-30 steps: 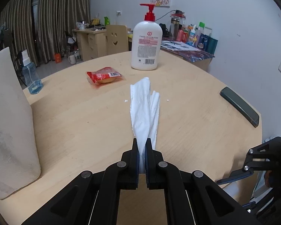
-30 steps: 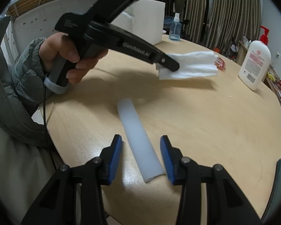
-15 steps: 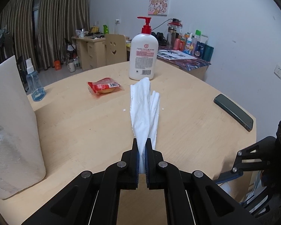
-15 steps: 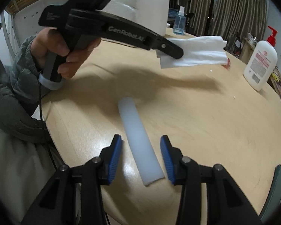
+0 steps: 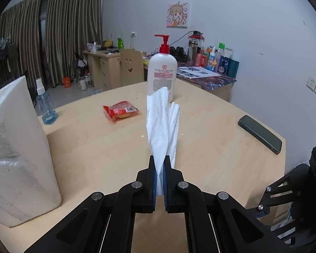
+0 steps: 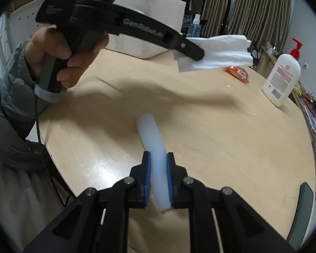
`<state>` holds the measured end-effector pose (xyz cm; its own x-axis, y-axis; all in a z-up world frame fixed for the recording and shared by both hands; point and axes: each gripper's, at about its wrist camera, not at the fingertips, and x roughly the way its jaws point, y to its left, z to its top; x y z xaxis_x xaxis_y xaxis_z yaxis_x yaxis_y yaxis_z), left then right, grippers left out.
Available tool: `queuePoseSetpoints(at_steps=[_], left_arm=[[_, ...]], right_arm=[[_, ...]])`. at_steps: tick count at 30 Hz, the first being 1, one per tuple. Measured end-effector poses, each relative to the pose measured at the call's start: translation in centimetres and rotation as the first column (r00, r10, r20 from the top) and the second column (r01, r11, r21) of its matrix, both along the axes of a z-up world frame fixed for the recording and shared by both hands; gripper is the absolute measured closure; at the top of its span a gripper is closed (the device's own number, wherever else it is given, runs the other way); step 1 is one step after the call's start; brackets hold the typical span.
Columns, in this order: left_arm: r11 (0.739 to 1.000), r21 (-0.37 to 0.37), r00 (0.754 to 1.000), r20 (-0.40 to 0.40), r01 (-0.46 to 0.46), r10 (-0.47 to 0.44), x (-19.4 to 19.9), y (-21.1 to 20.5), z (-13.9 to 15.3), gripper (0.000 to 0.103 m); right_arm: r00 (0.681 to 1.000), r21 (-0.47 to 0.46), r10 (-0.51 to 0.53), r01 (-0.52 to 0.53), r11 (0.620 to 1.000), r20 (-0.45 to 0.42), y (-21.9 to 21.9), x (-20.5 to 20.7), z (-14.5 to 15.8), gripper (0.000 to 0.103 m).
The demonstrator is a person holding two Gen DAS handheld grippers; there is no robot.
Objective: Organize soft objects
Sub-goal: 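Close the right gripper on the white foam tube, then carry the cloth and foam tube over the white foam box with both grippers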
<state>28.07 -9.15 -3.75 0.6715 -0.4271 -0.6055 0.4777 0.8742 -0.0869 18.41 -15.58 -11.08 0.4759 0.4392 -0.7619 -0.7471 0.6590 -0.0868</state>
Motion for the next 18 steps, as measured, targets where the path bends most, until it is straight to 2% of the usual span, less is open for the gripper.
queuePoseSetpoints(at_steps=[9,18], left_arm=[[1.0,-0.001,0.998,0.051,-0.021,0.021,-1.8,0.5,1.8,0.098],[0.999,-0.022,0.991,0.131,-0.038,0.041,-5.5,1.4,4.3,0.098]], right_arm=[[0.998,0.122,-0.053,0.048,0.991,0.034,-1.3,0.1,2.2,0.086],[0.988,0.247,-0.123,0.098,0.964,0.09,-2.6,-0.9,4.8,0.086]])
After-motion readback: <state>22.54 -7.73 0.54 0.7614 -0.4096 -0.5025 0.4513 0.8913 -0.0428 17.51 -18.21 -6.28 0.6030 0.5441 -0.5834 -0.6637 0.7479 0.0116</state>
